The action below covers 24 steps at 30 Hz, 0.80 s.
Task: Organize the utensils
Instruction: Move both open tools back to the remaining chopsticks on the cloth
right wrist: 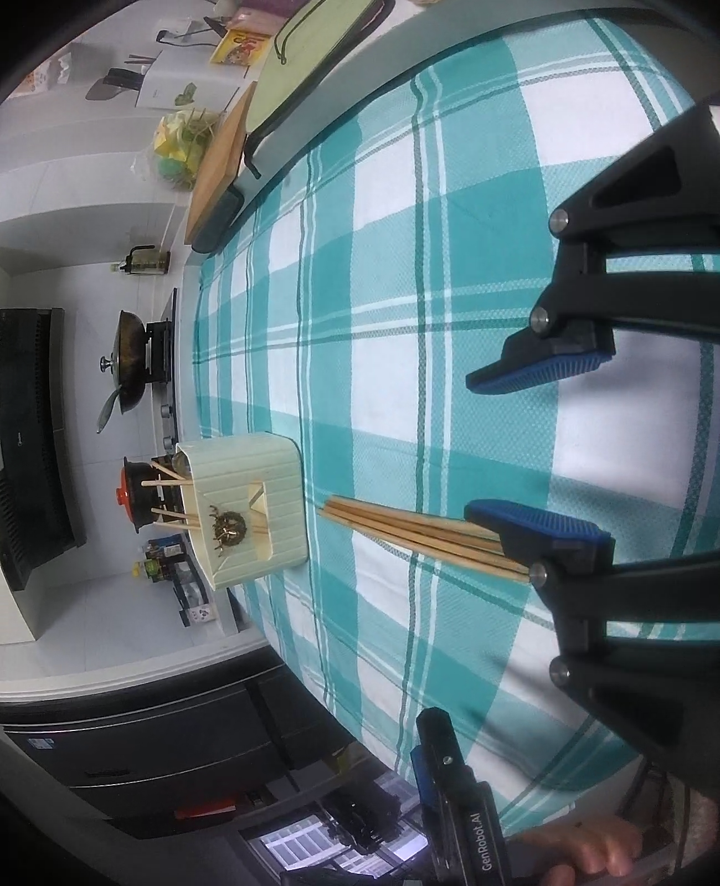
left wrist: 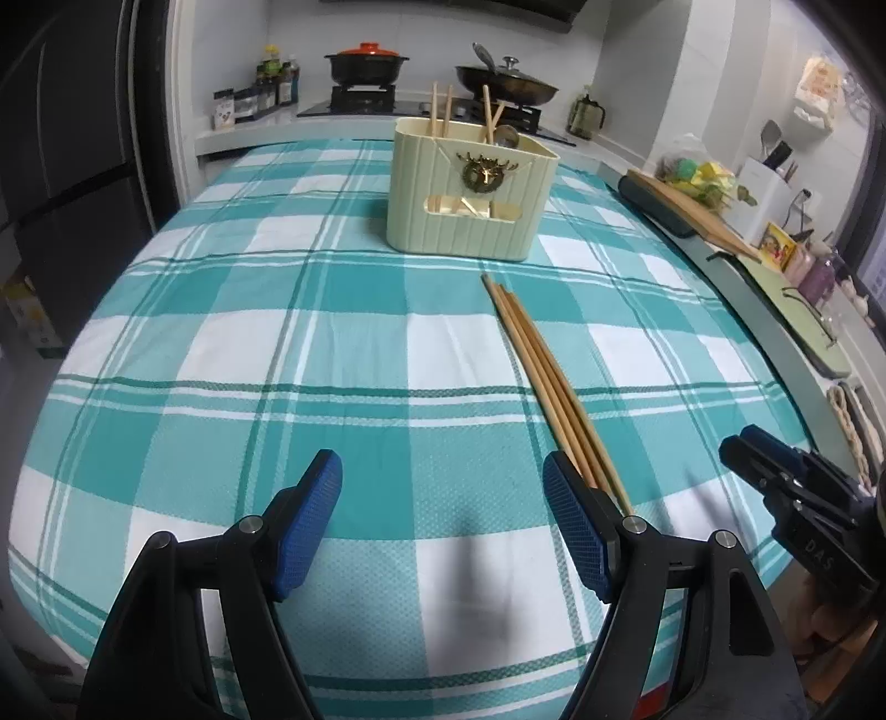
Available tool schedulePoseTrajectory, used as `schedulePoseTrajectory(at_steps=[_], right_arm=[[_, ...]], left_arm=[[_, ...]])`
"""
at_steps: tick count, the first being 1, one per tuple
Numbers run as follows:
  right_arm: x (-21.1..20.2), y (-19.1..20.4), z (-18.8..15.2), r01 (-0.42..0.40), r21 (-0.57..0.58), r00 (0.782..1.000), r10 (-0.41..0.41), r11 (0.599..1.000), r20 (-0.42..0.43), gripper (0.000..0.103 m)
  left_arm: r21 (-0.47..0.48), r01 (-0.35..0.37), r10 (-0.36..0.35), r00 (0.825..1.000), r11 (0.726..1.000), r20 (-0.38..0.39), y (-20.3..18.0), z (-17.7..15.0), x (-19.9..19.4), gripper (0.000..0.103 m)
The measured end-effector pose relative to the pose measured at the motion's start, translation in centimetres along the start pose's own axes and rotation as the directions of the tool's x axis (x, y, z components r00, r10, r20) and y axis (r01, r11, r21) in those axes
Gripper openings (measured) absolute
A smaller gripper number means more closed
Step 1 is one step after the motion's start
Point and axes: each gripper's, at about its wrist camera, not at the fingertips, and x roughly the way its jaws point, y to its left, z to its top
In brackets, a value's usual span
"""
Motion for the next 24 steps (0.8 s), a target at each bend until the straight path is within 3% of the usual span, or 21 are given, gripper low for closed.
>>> schedulePoseTrajectory(at_steps=[10,17,24], right_arm=[[0.9,-0.4,-0.6,-0.016,0.027,0.999,0.017,1.000,-0.037,0.040],[2.4,0.0,-0.3,-0.055,0.026,0.995,0.057,0.998,-0.083,0.028],[5.3,1.0,1.2,-0.097,-0.007,0.986,0.095,0.995,-0.139,0.022]], left_arm=[[-0.007,-0.003,0.002,0.999,1.000,-0.032,-0.1,-0.3,1.3,0.077],[-0.007,0.001,-0.001,0.998,1.000,-0.055,-0.2,-0.6,2.2,0.077],[0.061,0.035,-0.032,0.998,0.998,-0.045,-1.9,2.8,4.8,0.078]])
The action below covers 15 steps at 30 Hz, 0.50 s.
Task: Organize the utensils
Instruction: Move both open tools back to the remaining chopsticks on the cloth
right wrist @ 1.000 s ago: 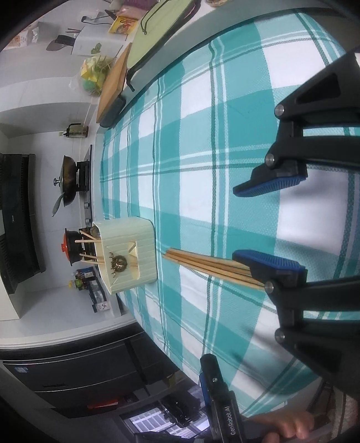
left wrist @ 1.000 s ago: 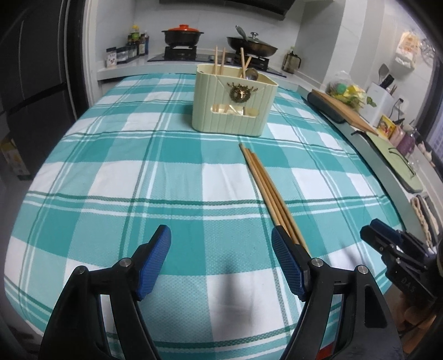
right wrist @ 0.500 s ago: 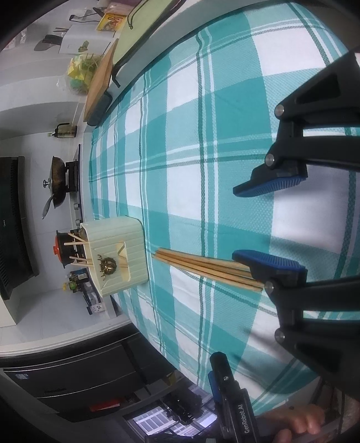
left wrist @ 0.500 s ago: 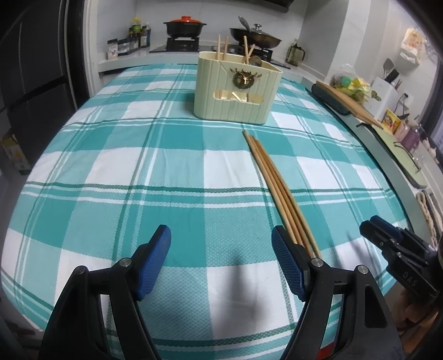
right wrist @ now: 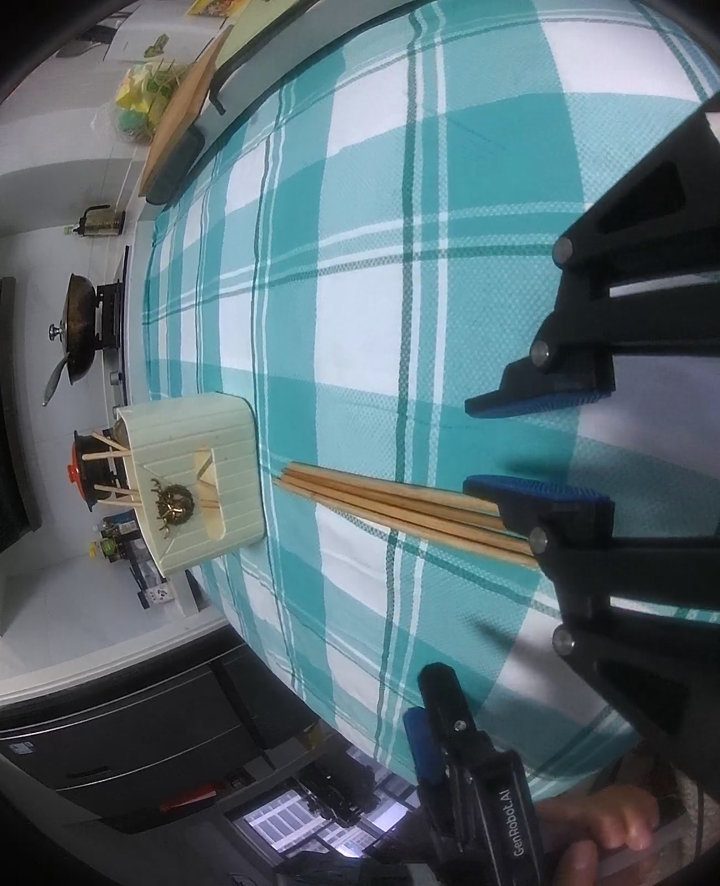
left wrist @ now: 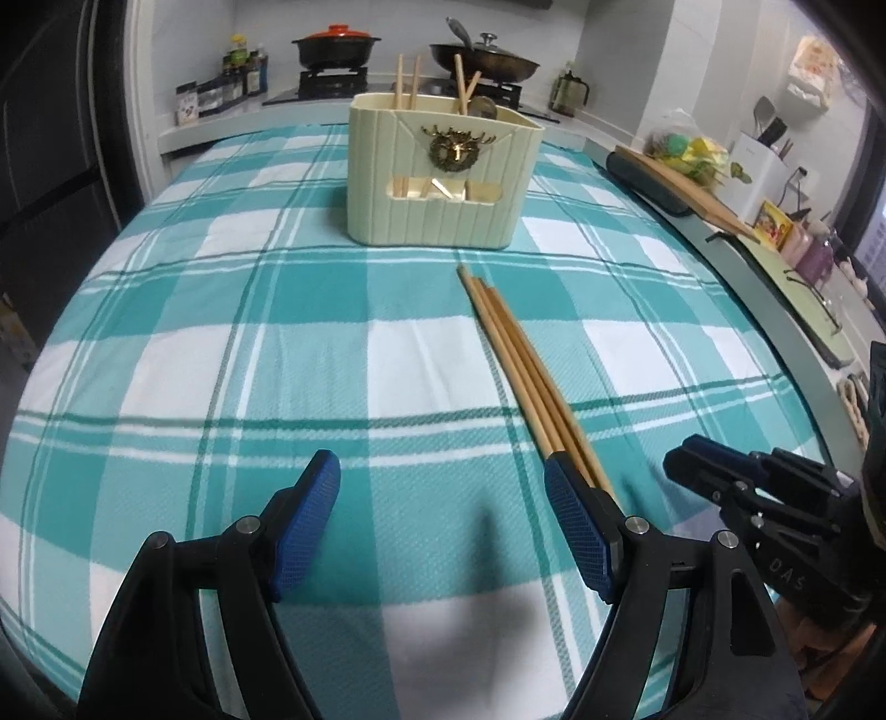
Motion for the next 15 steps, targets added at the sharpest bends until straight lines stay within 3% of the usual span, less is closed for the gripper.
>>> schedulePoseTrajectory(at_steps=[8,15], right_arm=[[0.0,0.1,0.5,0.006,0.026,1.000,-0.006,1.000,0.010,0.022],[-0.4,-1.0,-0.5,0.038,0.037,0.999,-0.038,0.999,0.001,0.022]], left_arm=[[0.017,-0.004,0.004,0.999,1.000,-0.042,-1.2,2.6,4.9,0.078],[0.061,-0.087,0.091,0.993,0.994,-0.073,-2.1,2.6,7.5,0.078]])
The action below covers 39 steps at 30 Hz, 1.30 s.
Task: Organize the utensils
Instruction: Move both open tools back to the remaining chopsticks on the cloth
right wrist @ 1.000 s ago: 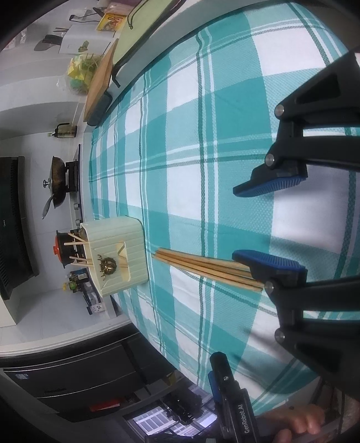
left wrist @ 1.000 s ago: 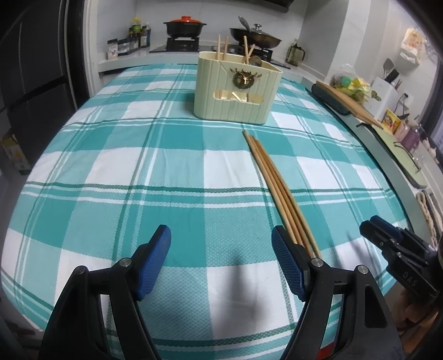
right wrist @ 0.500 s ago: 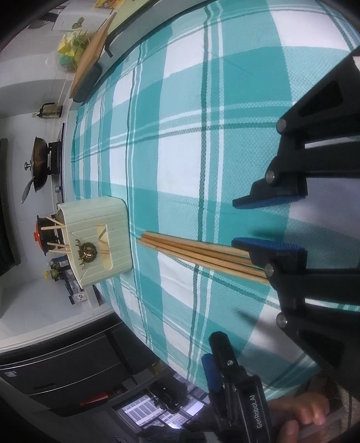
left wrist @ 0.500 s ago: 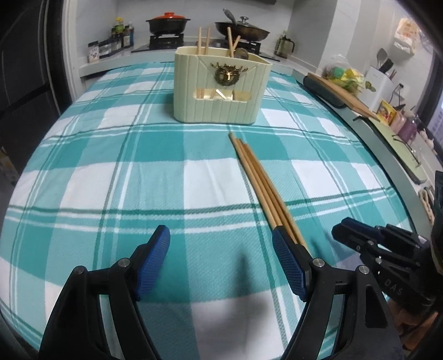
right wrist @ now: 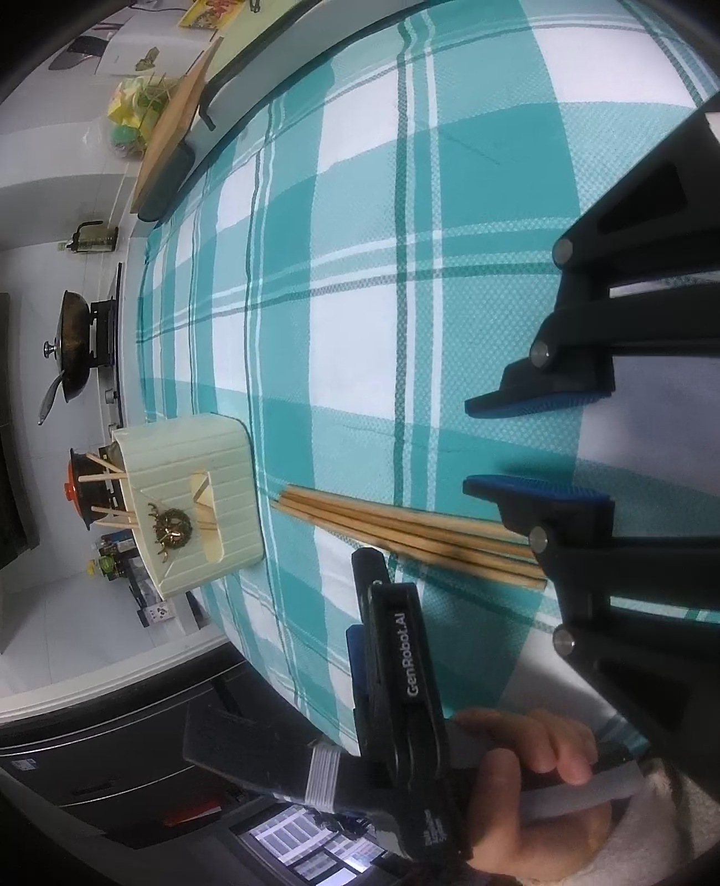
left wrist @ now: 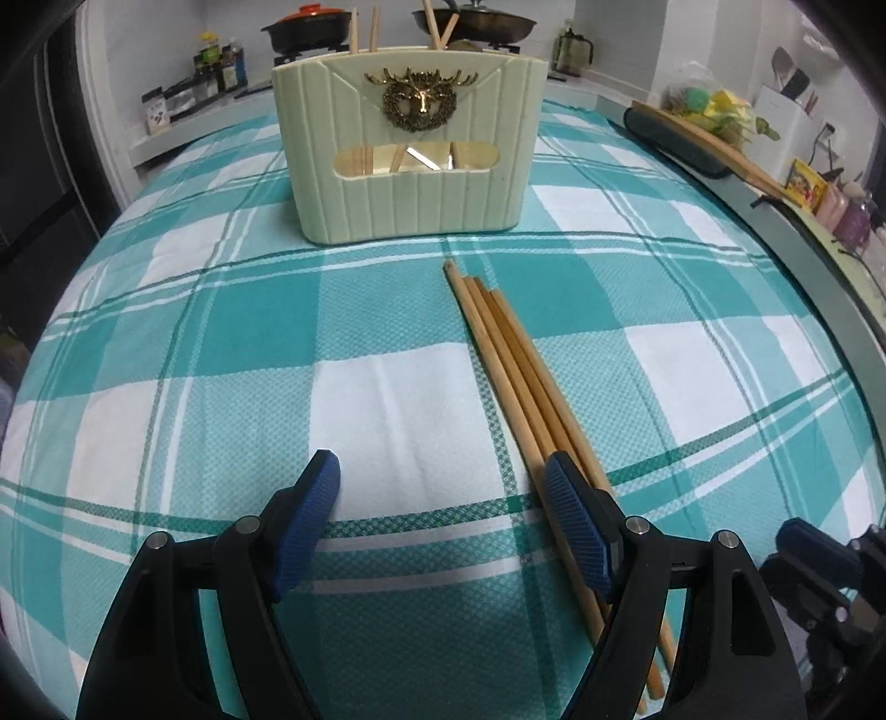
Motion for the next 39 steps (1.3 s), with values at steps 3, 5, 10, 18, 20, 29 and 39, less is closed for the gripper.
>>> schedulePoseTrajectory(at_steps=[3,5,10,18,20,29,39], right_arm=[[-0.2,0.0,0.2,0.009,-0.020,1.000,-0.009,1.000,0.008,0.022],[-0.2,0.3,0.5,0.006,-0.041,1.000,-0.006,0.999,0.012,0.022],[0.8,1.0,1.0,-0.022,-0.046,1.000,0.022,0.999,-0.002,0.022],[1.4,1.5,0.9,-0.013,-0.073,1.000,0.011,0.997,-0.027,0.022],[1.3,1.5,0.9,-0.007,-0.079,1.000,0.006,0.997,-0.024,0.022],[3.4,2.8,2.2,-0.031,-0.123,0.999,0.025,0.992,-0.046,0.022],[6.8,3.5,3.5,-0.035,-0.115,0.989,0.018,0.993,-0.146,0.006]], left_arm=[[-0.007,0.002,-0.002,1.000,1.000,0.003,0.2,-0.2,0.1,0.081],[-0.011,0.003,-0.003,1.000,1.000,-0.002,0.3,0.0,0.3,0.082],[-0.009,0.007,-0.007,1.000,1.000,-0.013,-0.1,0.8,0.9,0.082],[-0.075,0.044,-0.047,0.998,0.996,-0.031,1.5,1.3,1.2,0.080],[-0.065,0.033,-0.036,0.999,0.997,-0.031,1.2,1.3,1.3,0.080],[-0.016,-0.020,0.019,0.999,1.000,-0.026,1.0,1.1,1.5,0.080],[0.001,-0.024,0.024,1.000,1.000,-0.019,2.6,-0.2,0.2,0.049]])
